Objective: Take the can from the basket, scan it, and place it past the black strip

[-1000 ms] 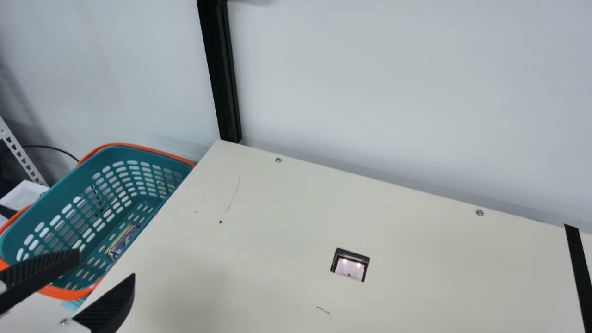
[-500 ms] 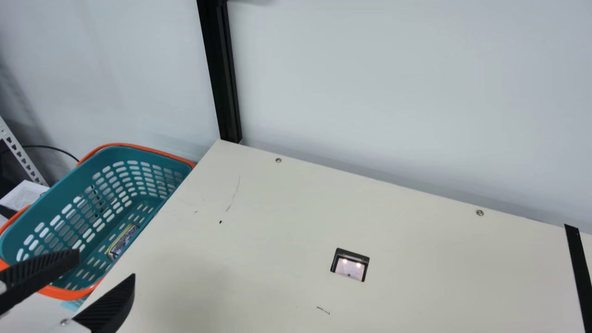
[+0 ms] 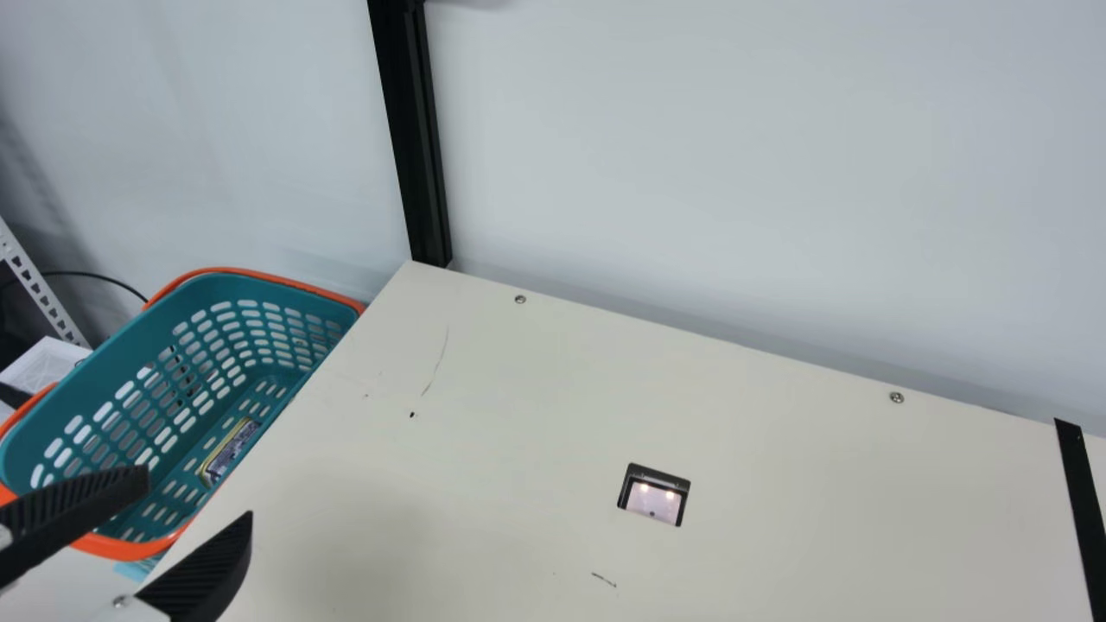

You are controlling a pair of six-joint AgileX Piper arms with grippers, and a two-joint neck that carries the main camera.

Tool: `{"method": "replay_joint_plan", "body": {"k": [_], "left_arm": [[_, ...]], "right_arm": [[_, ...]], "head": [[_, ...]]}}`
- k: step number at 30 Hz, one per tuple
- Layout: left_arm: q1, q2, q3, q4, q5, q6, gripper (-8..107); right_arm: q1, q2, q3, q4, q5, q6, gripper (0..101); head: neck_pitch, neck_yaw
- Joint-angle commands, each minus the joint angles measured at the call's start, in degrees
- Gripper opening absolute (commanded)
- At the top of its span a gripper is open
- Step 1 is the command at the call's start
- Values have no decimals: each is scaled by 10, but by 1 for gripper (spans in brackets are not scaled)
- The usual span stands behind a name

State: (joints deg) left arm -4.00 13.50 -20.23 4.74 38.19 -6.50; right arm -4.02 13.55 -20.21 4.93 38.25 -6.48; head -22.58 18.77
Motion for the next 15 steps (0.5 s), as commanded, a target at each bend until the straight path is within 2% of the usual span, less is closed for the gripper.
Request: {"method": "replay_joint_plan", "body": {"k": [1, 8, 15], "left_arm": [[3, 2, -1, 0, -2, 2, 90], [27, 34, -23, 4, -19, -9, 90], [73, 110, -83, 27, -49, -48, 90]], "right_arm": [[0, 0, 0, 0, 0, 0, 101], [0, 0, 0, 0, 0, 0, 101], [0, 0, 0, 0, 0, 0, 101]], "head": [[-23, 23], [-23, 23], [-23, 23]]}}
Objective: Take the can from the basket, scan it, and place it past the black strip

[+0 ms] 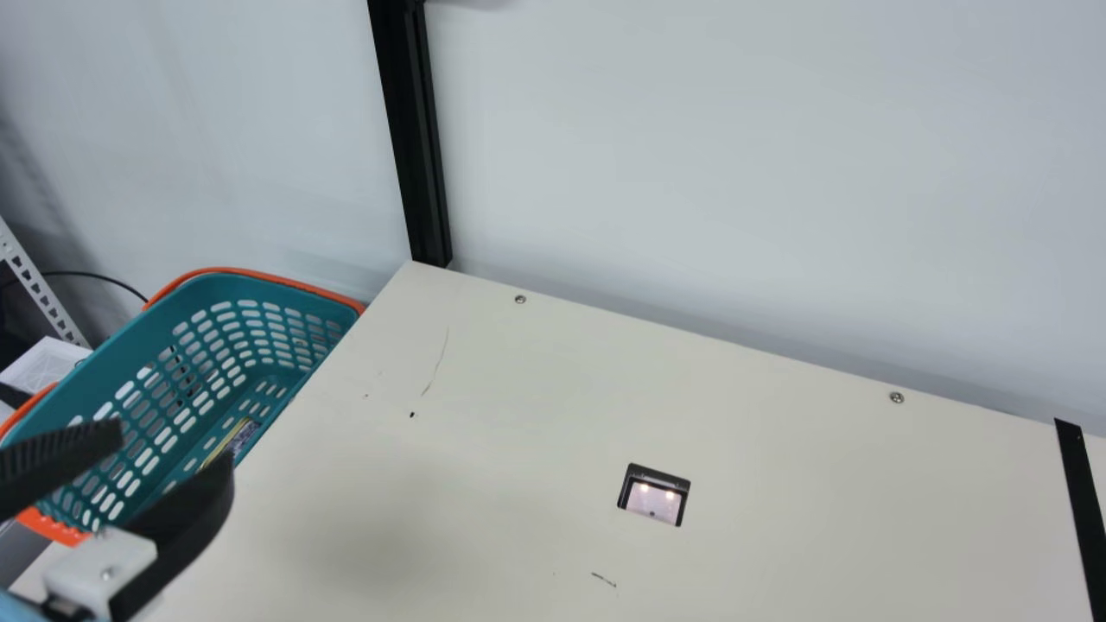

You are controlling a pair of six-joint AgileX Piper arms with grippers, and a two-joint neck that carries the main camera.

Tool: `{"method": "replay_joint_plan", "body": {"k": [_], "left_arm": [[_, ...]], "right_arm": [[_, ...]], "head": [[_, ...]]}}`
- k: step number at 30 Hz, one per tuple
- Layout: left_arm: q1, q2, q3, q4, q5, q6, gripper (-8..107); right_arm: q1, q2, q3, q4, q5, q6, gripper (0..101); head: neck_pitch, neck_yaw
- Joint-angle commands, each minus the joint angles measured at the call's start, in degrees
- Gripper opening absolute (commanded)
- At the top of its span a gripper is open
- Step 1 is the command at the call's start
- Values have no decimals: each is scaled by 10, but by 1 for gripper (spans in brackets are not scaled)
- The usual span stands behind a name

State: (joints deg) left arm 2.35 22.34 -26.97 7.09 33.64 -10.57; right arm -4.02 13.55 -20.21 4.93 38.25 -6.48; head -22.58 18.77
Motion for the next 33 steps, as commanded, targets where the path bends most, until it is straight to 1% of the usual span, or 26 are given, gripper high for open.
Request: {"method": "replay_joint_plan", "body": {"k": [1, 9, 14, 22, 26, 33], "left_arm": [[17, 35, -26, 9, -8, -14, 90], [91, 148, -113, 33, -43, -53, 90], [147, 226, -160, 30, -67, -35, 90], [221, 345, -226, 2, -92, 61, 90], [251, 401, -254, -16, -92, 122, 90], [299, 489, -290, -40, -84, 219, 90]], "right_arm": [[0, 0, 0, 0, 0, 0, 101], [0, 0, 0, 0, 0, 0, 101], [0, 0, 0, 0, 0, 0, 101], [0, 0, 0, 0, 0, 0, 101], [0, 0, 0, 0, 0, 0, 101], [0, 0, 0, 0, 0, 0, 101]], "head": [[-23, 23], [-23, 23], [-23, 23], [-23, 23], [-23, 23], [-23, 23]]}}
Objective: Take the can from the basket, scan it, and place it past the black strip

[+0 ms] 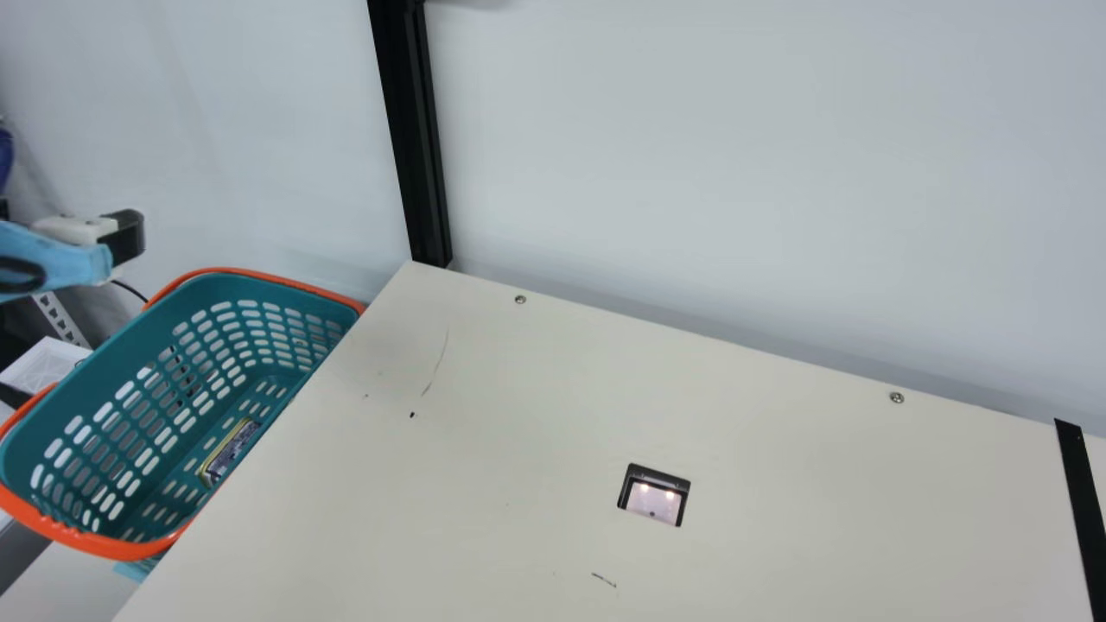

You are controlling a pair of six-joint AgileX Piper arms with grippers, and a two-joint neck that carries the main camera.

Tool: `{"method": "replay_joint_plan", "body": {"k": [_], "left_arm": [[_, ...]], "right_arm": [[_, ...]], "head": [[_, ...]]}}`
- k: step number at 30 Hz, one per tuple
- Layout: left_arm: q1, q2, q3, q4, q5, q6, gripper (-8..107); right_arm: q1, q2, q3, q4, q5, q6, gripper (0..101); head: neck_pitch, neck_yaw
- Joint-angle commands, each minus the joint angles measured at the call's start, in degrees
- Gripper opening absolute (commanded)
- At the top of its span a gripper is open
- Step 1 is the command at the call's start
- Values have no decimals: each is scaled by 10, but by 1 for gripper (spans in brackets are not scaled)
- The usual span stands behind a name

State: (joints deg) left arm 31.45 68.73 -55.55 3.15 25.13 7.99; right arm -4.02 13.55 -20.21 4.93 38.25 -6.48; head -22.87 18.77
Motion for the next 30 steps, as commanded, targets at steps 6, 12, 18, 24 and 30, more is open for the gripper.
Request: {"method": "replay_joint_plan", "body": {"k": [6, 12, 18, 24, 30], "left_arm": [[40, 92, -27, -12, 7, 95, 90], [55, 154, -46, -8, 19, 134, 90], [49, 212, -64, 11, 38, 146, 90], [34, 273, -90, 24, 65, 142, 90], [22, 338, -123, 28, 91, 134, 90]], "right_arm": [[0, 0, 0, 0, 0, 0, 101], [0, 0, 0, 0, 0, 0, 101], [0, 0, 0, 0, 0, 0, 101], [0, 0, 0, 0, 0, 0, 101], [0, 0, 0, 0, 0, 0, 101]], "head": [[-20, 23], [-20, 23], [-20, 23], [-20, 23], [-20, 23]]}}
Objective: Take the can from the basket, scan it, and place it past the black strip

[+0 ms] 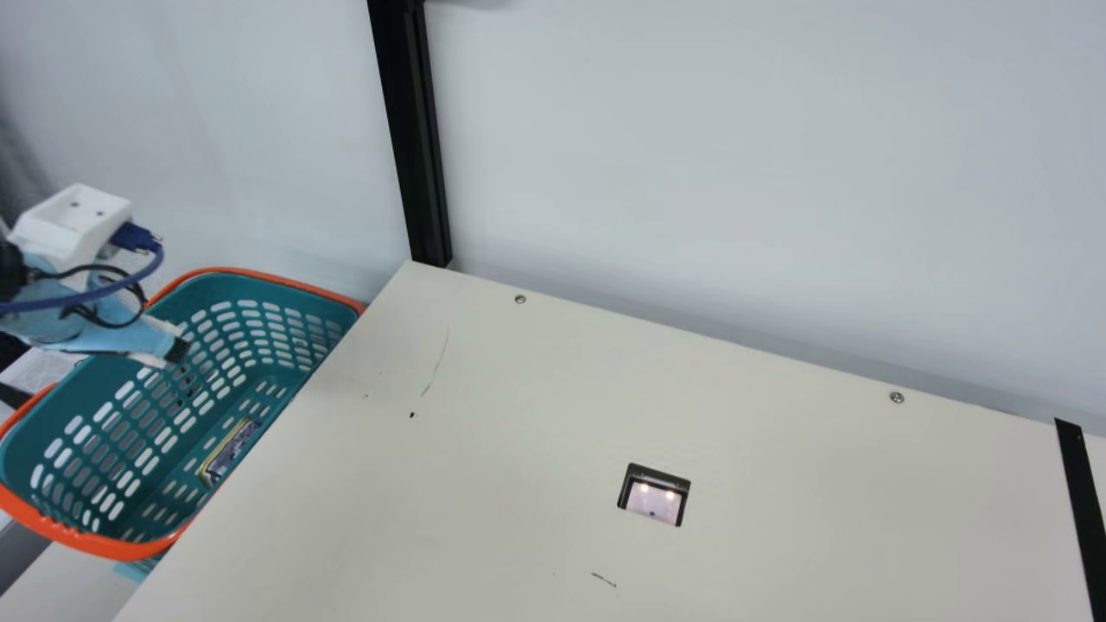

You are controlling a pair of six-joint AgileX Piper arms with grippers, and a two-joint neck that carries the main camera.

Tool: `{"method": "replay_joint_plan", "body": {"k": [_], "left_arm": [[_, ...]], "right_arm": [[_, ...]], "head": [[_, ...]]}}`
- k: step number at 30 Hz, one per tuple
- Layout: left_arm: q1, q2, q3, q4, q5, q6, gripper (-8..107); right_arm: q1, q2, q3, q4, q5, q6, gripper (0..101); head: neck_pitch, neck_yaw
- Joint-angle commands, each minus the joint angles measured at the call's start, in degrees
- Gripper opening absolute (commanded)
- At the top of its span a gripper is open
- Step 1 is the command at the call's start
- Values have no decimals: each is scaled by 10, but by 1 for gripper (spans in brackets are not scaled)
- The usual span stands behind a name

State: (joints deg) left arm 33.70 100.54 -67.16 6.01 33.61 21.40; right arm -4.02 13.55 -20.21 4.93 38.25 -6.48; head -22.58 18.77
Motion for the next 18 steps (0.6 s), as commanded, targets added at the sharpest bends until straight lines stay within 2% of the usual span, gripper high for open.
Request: {"method": "replay_joint_plan", "body": {"k": [1, 18], "left_arm": [[-3, 32, -13, -1, 10, -1, 90], [-22, 203, -114, -8, 55, -13, 90]], "right_arm": [[0, 0, 0, 0, 0, 0, 101], [0, 0, 0, 0, 0, 0, 101]], "head": [[-23, 23], [-23, 23]]}}
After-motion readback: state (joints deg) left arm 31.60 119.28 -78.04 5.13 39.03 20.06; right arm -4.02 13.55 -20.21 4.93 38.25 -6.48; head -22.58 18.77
